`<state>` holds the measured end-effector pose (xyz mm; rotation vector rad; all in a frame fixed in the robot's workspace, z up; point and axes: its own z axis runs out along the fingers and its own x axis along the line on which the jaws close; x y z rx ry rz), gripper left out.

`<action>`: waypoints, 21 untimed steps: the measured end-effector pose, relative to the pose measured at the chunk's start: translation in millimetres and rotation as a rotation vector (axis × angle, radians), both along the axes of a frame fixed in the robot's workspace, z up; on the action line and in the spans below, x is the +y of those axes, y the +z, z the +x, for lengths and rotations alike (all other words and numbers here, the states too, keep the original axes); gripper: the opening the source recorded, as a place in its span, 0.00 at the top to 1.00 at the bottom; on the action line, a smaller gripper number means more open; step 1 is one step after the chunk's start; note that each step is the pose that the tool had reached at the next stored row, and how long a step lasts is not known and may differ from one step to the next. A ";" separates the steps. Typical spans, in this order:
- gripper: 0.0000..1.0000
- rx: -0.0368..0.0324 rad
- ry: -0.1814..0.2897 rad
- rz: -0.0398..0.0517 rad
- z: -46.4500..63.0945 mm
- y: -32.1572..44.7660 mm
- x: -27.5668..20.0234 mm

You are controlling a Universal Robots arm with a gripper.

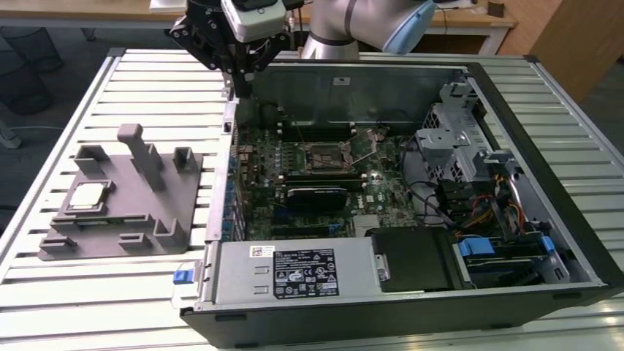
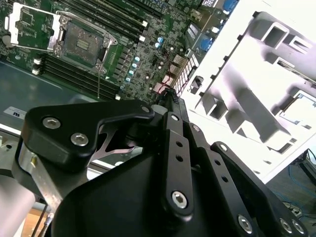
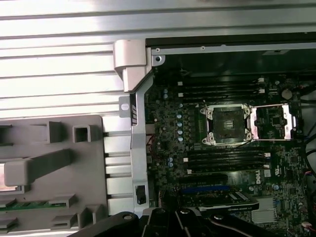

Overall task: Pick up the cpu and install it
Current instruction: 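Reach for the cpu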

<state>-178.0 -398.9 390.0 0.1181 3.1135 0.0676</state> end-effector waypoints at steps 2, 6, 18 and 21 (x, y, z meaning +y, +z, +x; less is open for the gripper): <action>0.89 0.0000 0.000 0.0000 -1.0 0.0 0.0; 0.89 0.0000 0.000 0.0000 -3.2 -0.2 0.0; 0.89 0.0000 0.000 0.0000 -9.6 -0.5 0.0; 0.89 0.0000 0.000 0.0000 -11.2 -0.6 0.0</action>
